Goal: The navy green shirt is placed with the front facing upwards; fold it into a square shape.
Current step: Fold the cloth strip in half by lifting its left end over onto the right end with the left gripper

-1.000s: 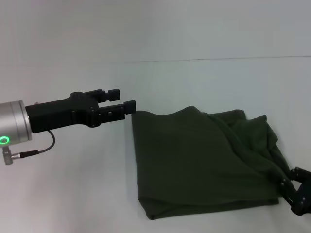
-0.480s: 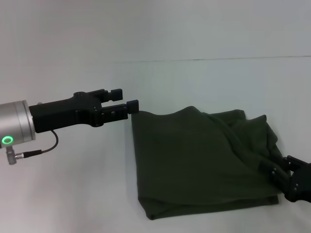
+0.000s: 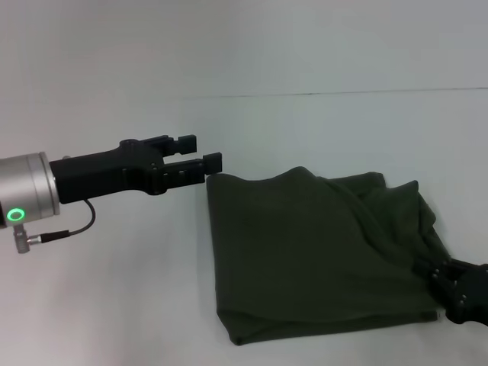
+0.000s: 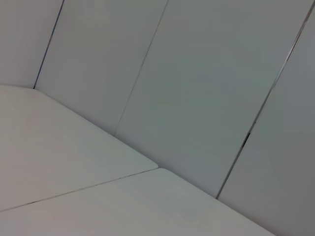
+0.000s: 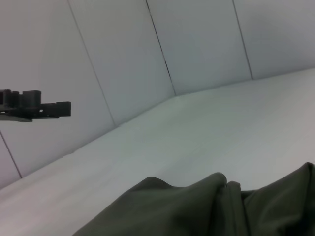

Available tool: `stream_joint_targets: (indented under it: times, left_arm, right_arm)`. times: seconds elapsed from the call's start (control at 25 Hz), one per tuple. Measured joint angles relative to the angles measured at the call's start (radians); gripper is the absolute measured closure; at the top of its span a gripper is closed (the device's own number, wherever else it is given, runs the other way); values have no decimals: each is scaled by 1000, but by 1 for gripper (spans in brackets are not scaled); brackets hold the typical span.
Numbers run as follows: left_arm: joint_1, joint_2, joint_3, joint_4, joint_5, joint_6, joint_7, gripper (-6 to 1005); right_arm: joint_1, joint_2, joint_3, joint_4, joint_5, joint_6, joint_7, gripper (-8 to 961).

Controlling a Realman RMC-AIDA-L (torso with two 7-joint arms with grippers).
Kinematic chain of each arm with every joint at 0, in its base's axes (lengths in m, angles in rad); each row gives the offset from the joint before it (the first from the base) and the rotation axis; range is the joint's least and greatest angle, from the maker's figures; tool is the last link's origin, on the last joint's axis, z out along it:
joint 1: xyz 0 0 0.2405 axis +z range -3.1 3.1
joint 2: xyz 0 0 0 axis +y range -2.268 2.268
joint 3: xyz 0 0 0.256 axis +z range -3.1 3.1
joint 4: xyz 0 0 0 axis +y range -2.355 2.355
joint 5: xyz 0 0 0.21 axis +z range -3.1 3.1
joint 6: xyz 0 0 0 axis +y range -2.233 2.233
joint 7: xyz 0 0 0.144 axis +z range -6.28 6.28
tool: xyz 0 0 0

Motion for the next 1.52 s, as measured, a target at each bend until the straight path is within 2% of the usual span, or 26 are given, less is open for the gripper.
stream_joint_targets:
  times: [0.2,0.52,0.72,0.84,1.08,1.4,1.52]
  left_arm:
    - [-3,0,0,0,0,0,0,238]
    - [-9,-3,2,-2,0,0,0,238]
    - [-11,-6,2,-3,0,0,0,237]
    - [-12,-10,3,-2,0,0,0,237]
    - [-11,-12,1,0,0,3,0,238]
    - [-13,-13,1,0,0,2,0,238]
    - [-16,-13,1,0,-1,1,1,238]
  right_arm:
    - [-37,-4,7,-14,5,-26,-2,835]
    - [-82,5,31,-33,6,-65,-35,944]
    - [-86,7,32,-26,7,-60,-54,928]
    - [-81,4,70,-31,17,-85,-43,918]
    - [-22,-4,163,-64,24,-109,2,661]
    - [157,-4,163,-109,22,35,131,479]
    - [230,-6,121,-113,16,115,167,411]
